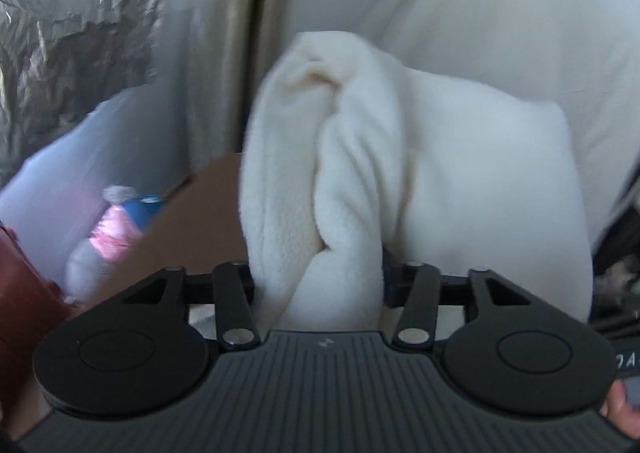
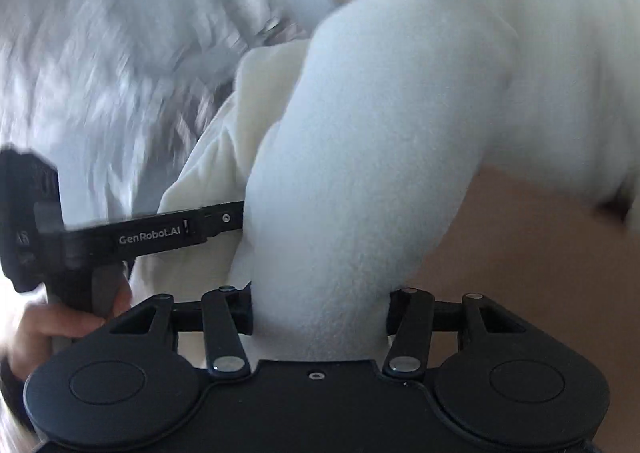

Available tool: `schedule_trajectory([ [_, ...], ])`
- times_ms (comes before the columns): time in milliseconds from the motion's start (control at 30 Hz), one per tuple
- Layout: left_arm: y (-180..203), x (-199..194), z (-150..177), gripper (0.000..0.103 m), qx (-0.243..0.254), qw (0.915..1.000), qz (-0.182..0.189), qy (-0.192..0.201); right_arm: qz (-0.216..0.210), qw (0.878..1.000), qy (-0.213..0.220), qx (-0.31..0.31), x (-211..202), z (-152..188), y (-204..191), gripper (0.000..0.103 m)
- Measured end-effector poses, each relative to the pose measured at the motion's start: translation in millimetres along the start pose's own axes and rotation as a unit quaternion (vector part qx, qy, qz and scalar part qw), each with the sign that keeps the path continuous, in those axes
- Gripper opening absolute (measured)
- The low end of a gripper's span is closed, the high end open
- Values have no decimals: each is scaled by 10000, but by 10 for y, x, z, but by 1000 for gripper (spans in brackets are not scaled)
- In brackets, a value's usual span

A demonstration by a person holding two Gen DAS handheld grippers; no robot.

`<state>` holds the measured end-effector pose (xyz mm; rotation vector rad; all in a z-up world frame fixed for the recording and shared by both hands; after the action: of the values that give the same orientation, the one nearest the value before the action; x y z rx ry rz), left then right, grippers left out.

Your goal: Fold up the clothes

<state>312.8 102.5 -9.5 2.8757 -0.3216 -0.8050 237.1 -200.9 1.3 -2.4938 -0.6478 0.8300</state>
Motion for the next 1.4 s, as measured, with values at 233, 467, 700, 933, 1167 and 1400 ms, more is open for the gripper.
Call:
schedule_trajectory([
  [233,-764,178,932,75,-694,9826,-1696,-299,675,9949,185,731,882,686,740,78],
  [467,-1118,160,1851,75,-2518,9545,-1402,-762,199,9878,328,1511,421,1238,1187,83],
  [700,-982,410,1858,84,-2192,9648,-1306,-637,-35,9968,59,792,427,1640,1020,93],
  [933,-890,283,1460,49,-1827,9793,-872,-37,-420,9968,585,348,897,1508,512,42],
  [1167,-604,-126,1212,73,-1619,9845,-337,588,-240,9815,202,1890,881,1799,429,50],
  [1400,-836,180,1771,79,-1581,9743,-1499,-566,248,9939,739,779,518,1567,421,70],
])
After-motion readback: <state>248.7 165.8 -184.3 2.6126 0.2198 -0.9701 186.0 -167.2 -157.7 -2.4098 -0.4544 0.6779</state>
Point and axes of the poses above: each gripper's, at about its wrist camera, not at the fingertips, and x roughly the way its jaws point, y to its right, z to its underside, the point moved 4 cm from there along x, roughly the way its jaws point, and after that the axes turned 14 degrees about y, right-handed, at the moved point
